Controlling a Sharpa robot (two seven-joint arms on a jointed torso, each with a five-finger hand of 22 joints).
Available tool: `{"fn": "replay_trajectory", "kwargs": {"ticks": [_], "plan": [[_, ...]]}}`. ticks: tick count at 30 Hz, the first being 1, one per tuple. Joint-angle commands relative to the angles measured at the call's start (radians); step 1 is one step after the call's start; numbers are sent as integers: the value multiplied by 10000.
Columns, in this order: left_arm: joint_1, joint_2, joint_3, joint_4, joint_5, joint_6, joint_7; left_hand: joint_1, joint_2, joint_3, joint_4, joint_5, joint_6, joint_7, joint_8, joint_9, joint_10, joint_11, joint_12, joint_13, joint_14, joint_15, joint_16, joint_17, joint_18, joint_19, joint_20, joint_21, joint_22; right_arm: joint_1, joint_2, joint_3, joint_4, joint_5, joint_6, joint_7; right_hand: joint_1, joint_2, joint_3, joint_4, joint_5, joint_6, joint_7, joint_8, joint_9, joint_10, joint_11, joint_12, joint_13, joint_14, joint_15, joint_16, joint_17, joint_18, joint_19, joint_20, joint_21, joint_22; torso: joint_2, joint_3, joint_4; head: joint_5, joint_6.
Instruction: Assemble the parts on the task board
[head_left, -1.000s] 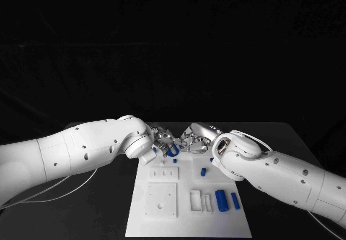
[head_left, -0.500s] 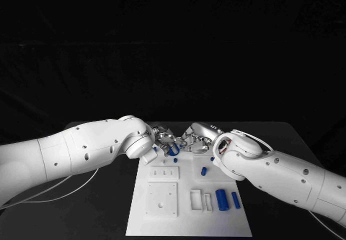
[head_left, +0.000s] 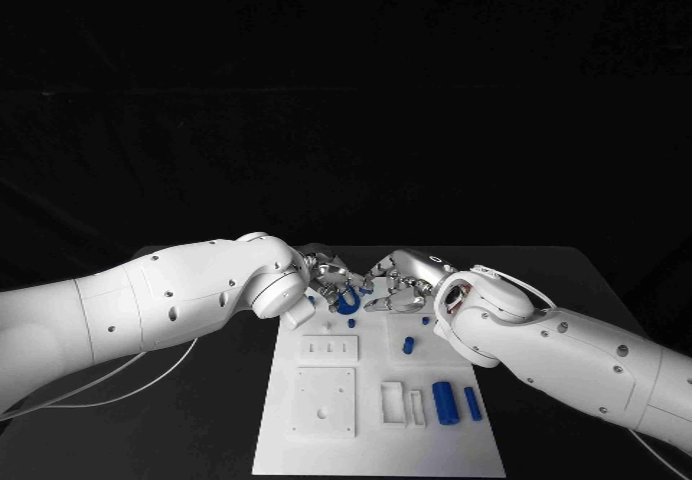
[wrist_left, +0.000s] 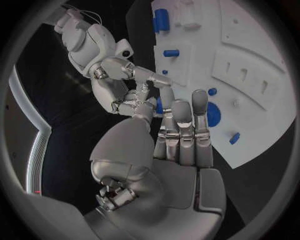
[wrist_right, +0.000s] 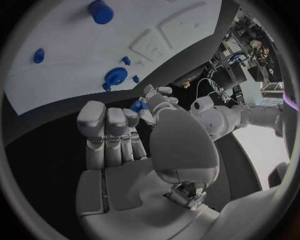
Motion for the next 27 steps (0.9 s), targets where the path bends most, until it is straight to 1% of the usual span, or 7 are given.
{"fn": "replay_trajectory", "kwargs": {"ticks": [1, 10, 11, 14, 16, 24, 27], "plan": [[5, -36, -16, 30, 49, -279, 108, -106, -46, 572, -632, 134, 687, -626, 85, 1640, 473, -71, 131, 42, 80, -8, 64, 46, -180, 88, 1, 75, 87, -36, -198, 7, 131, 120, -293, 165, 293, -32, -473, 308, 208, -159, 7, -59, -14, -95, 2, -39, -113, -14, 70, -69, -57, 105, 28, 63, -134, 1097, 9, 10, -3, 33, 2], [3, -256, -145, 161, -241, -253, -224, -266, -104, 586, -779, 259, 937, -724, 246, 1669, 485, -153, 777, 246, 167, -78, 547, 385, -255, 97, -68, 162, 589, -95, -1070, 214, 515, 464, -532, 342, 339, -62, -508, 479, 380, -150, 8, -58, -13, -168, 5, -108, -239, -60, 76, -168, -160, 118, 6, 70, -362, 1062, -3, 15, -49, 77, -1], [3, -288, -163, 191, -294, -238, -265, -278, -119, 587, -795, 335, 953, -732, 248, 1673, 484, -159, 846, 277, 172, -86, 601, 419, -260, 110, -77, 192, 649, -101, -1165, 254, 546, 526, -562, 352, 336, -57, -502, 491, 422, -139, 8, -58, -13, -164, 4, -107, -245, -55, 75, -164, -160, 117, 10, 69, -358, 1064, 1, 17, -44, 70, 0], [3, -384, -211, 316, -564, -280, -359, -364, -213, 733, -977, 1154, 1036, -763, 319, 1733, 482, -211, 1171, 402, 295, -127, 986, 829, -259, 167, -118, 315, 853, -112, -1424, 383, 606, 747, -640, 363, 314, -30, -485, 534, 560, -109, 5, -57, -12, -159, -1, -111, -269, -51, 72, -169, -172, 117, 15, 66, -378, 1063, -6, 29, -60, 93, -22], [2, -438, -236, 406, -787, -360, -398, -486, -243, 828, -1082, 1239, 1059, -782, 351, 1754, 489, -243, 1391, 474, 373, -155, 1226, 1145, -254, 207, -146, 393, 997, -116, -1585, 457, 637, 893, -682, 356, 305, -14, -474, 553, 675, -96, 5, -56, -12, -162, -4, -117, -285, -48, 70, -169, -176, 117, 17, 64, -397, 1060, -5, 27, -49, 97, -39], [-45, -724, -514, 817, -1678, -947, -553, -761, -339, 954, -1362, 1646, 1339, -880, 439, 1766, 488, -347, 2053, 586, 712, -243, 1808, 2099, -234, 476, -228, 366, 1494, -117, -2001, 971, 587, 1562, -828, 350, 277, 23, -474, 621, 940, -37, -2, -55, -10, -198, -14, -215, -403, -45, 62, -172, -188, 113, 27, 57, -415, 1061, -19, 41, -32, 159, -284], [-118, -814, -635, 966, -1894, -1552, -670, -921, -376, 996, -1394, 2085, 1410, -930, 574, 1938, 488, -385, 2269, 612, 803, -273, 2000, 2391, -214, 557, -256, 357, 1673, -109, -2023, 1147, 457, 1714, -836, 346, 288, 23, -475, 630, 1036, -41, -3, -56, -11, -207, -17, -246, -449, -51, 60, -186, -202, 112, 26, 55, -440, 1058, -18, 39, -32, 216, -360]]}}
